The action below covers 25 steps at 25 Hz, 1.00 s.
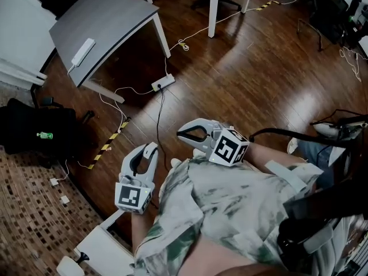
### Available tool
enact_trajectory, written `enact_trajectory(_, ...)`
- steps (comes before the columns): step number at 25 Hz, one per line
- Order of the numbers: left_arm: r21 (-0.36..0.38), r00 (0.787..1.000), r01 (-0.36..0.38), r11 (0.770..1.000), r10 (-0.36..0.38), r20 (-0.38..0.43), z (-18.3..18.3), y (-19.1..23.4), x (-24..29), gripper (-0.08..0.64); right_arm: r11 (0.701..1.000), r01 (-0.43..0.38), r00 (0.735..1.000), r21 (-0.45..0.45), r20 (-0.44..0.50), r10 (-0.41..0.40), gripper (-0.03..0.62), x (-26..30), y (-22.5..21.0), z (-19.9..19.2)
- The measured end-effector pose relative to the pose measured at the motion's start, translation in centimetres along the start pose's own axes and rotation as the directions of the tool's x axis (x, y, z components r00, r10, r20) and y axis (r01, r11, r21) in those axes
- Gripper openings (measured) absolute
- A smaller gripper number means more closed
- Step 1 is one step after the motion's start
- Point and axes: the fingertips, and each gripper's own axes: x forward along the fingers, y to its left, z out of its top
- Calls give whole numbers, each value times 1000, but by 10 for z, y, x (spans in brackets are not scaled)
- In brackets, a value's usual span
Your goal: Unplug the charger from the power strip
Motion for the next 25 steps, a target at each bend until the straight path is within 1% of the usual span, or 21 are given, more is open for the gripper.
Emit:
enact_trajectory(6,5,1000,-7,1000,7,0,1,1,2,107,1000,-7,1000,-9,-11,7,3,-1,3,-6)
enact_trajectory(10,-15,1000,-3,1000,3,5,-5,14,-5,107,1000,-10,1000,-15,-24,10,3,14,3,-2)
enact_trajectory(14,-23,1000,5,1000,-4,20,-12,39,-16,107,1000,-4,999,-11,-38,4,3,39,3,7)
enact_trajectory(18,-36,999,8,999,-6,34,-16,67,-28,107,1000,-17,998,-24,-61,16,3,69,5,17)
enact_trajectory(25,-33,1000,14,999,-13,24,-28,128,-49,107,999,-22,997,-23,-73,21,3,130,-5,35)
